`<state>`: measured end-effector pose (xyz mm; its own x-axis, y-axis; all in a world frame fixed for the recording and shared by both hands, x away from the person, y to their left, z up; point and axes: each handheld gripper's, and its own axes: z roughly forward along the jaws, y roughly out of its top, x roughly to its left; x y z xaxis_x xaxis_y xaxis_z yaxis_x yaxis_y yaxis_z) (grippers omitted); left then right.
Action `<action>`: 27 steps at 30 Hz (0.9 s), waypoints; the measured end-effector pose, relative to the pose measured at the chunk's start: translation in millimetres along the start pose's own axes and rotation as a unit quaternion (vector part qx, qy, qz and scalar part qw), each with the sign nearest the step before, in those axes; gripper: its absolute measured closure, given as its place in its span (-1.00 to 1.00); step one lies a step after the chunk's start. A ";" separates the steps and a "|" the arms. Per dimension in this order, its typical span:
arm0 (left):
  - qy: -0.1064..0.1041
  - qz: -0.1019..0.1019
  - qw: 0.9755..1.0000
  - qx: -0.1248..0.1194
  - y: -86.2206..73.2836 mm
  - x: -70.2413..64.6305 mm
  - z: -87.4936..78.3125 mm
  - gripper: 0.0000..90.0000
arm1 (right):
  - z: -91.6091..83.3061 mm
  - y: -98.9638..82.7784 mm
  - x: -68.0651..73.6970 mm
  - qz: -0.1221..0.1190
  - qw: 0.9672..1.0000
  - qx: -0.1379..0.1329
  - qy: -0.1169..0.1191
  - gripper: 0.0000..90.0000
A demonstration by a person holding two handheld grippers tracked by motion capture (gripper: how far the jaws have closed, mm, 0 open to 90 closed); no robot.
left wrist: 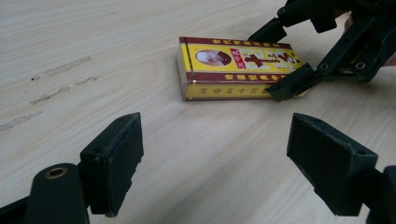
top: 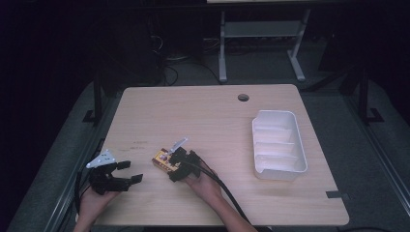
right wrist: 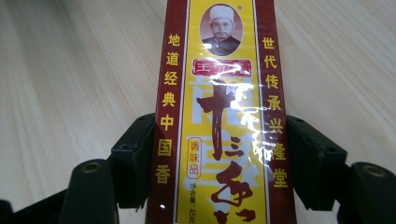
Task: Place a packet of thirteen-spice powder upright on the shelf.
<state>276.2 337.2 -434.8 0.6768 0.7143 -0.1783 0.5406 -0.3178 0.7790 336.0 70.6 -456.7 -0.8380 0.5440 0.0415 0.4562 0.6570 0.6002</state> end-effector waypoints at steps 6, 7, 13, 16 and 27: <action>-0.008 -0.004 1.000 -0.003 4.0 -5.7 2.5 -0.60 | -22.8 -12.8 1.4 -0.002 0.999 -0.034 -0.015 -0.30; -0.008 -0.002 1.000 -0.003 5.2 -7.7 3.6 -0.60 | -25.7 -14.7 1.6 -0.004 0.999 -0.039 -0.018 -0.30; -0.018 0.005 1.000 -0.001 16.4 -21.7 12.9 -0.60 | -50.0 -24.3 5.3 -0.017 0.997 -0.063 -0.036 -0.30; -0.036 0.001 0.999 -0.008 24.8 -29.7 18.1 -0.57 | -63.5 -28.8 8.0 -0.021 0.996 -0.077 -0.043 -0.30; -0.102 -0.043 0.994 -0.016 48.2 -48.1 40.4 -0.51 | -93.3 -46.2 11.5 -0.029 0.991 -0.120 -0.054 -0.30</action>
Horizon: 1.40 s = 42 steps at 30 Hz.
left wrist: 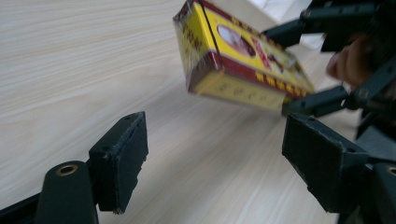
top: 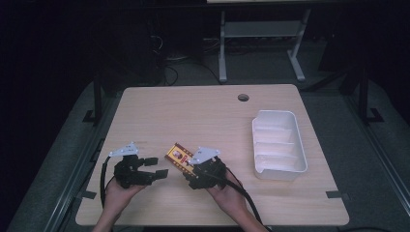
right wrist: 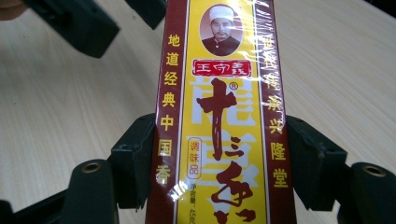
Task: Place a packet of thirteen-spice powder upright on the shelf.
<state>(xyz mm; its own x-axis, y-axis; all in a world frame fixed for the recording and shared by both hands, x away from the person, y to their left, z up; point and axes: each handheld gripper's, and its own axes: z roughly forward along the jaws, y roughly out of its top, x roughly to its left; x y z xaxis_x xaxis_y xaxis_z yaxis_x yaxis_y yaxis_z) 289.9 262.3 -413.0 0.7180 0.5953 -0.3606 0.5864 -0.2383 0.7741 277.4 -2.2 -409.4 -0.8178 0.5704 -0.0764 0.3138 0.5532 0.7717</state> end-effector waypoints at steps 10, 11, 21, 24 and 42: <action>-0.057 -0.043 0.997 -0.019 5.0 -0.2 13.0 -0.39 | -9.3 -10.4 7.3 -0.020 0.999 -0.024 -0.016 -0.30; -0.065 -0.049 0.996 -0.021 4.4 0.9 13.7 -0.36 | -8.9 -11.2 8.1 -0.023 0.999 -0.025 -0.017 -0.30; -0.103 -0.073 0.992 -0.028 -0.2 3.5 17.7 0.02 | -6.1 -18.0 20.1 -0.054 0.997 -0.049 -0.026 -0.30; -0.125 -0.091 0.987 -0.041 -1.4 7.0 16.7 0.15 | -7.0 -19.8 21.1 -0.057 0.997 -0.052 -0.031 -0.30; -0.128 -0.040 0.990 -0.033 11.5 -12.7 7.6 0.50 | -2.7 -23.2 17.9 -0.047 0.998 -0.041 0.005 -0.42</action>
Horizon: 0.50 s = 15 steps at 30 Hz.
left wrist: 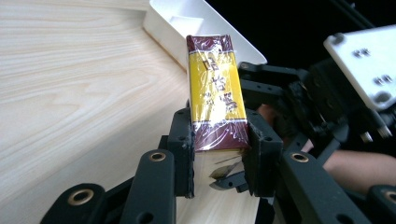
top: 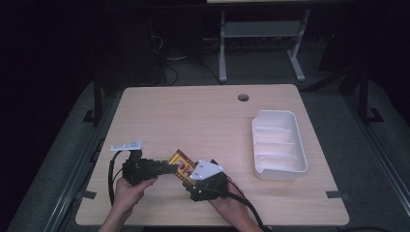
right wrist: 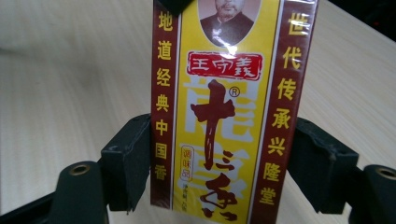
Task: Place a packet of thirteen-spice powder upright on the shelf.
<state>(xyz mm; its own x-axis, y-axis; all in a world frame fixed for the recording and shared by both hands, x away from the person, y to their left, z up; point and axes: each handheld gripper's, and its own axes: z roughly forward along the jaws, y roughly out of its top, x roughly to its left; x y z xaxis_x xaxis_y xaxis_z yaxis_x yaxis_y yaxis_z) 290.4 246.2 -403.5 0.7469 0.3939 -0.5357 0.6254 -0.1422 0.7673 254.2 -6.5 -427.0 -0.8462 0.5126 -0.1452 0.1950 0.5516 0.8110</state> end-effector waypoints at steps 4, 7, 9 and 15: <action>-0.001 0.031 0.999 0.011 4.0 -5.0 -4.1 0.51 | -4.7 0.8 -8.7 -0.003 0.999 -0.005 0.046 -0.42; -0.002 0.054 0.998 0.020 7.1 -9.6 -6.9 0.51 | -8.9 1.6 -18.3 -0.005 0.996 -0.016 0.089 -0.29; -0.007 0.072 0.997 0.025 9.2 -13.3 -7.5 0.51 | -9.1 2.7 -23.4 -0.002 0.993 -0.014 0.116 -0.21; -0.016 0.127 0.991 0.046 11.6 -24.2 -3.6 0.51 | -7.1 4.7 -28.6 -0.005 0.986 -0.014 0.169 -0.08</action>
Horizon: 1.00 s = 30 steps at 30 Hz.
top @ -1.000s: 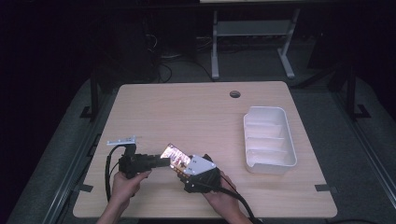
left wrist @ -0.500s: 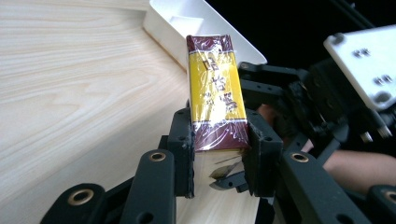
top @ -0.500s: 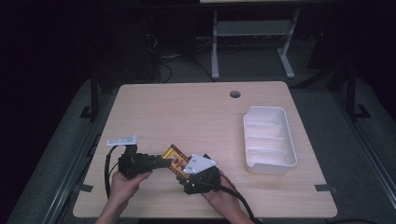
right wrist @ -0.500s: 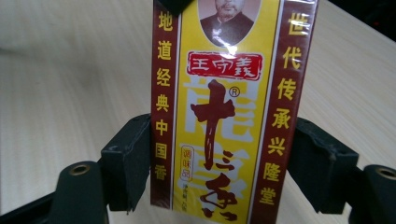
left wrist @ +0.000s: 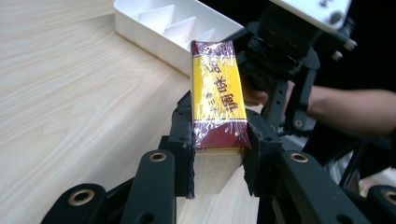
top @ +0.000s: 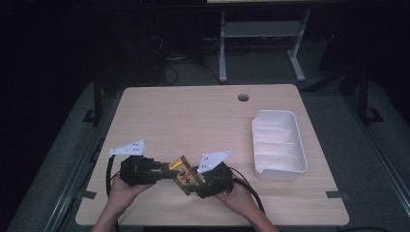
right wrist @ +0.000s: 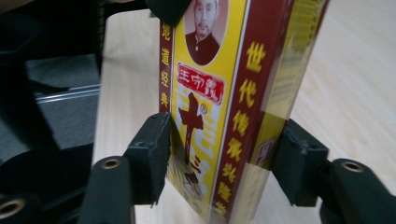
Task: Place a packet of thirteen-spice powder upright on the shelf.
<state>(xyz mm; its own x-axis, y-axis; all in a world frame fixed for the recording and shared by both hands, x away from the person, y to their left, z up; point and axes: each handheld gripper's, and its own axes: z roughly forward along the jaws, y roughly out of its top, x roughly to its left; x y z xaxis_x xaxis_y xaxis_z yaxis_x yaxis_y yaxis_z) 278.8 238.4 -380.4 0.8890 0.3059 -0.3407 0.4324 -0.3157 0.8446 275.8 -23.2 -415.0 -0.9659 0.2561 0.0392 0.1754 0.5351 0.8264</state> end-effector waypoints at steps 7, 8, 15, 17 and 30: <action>-0.004 0.024 1.000 0.016 1.3 -2.9 -0.6 0.51 | 4.9 -2.8 -4.0 0.025 0.998 0.016 0.060 0.20; -0.003 0.029 0.999 0.019 1.6 -3.7 -0.6 0.51 | 5.7 -3.0 -4.3 0.026 0.997 0.018 0.065 0.23; -0.017 0.047 0.998 0.027 0.7 -4.2 -1.2 0.43 | 8.4 -6.4 -5.9 0.040 0.994 0.019 0.103 0.43; -0.019 0.051 0.998 0.028 0.3 -4.1 -1.4 0.37 | 9.4 -6.8 -4.3 0.037 0.993 0.020 0.113 0.48; -0.020 0.069 0.996 0.053 -2.7 -4.9 1.1 0.11 | 4.8 -7.0 -4.4 0.028 0.993 0.016 0.110 0.49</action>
<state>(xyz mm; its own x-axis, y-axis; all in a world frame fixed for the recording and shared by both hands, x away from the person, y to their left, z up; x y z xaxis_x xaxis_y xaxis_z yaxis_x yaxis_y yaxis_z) 273.5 236.7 -381.4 0.9455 0.2176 -0.2422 0.3170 -0.4459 0.8370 279.7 -24.2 -423.6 -0.9720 0.1062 0.2095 0.2329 0.5507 0.8016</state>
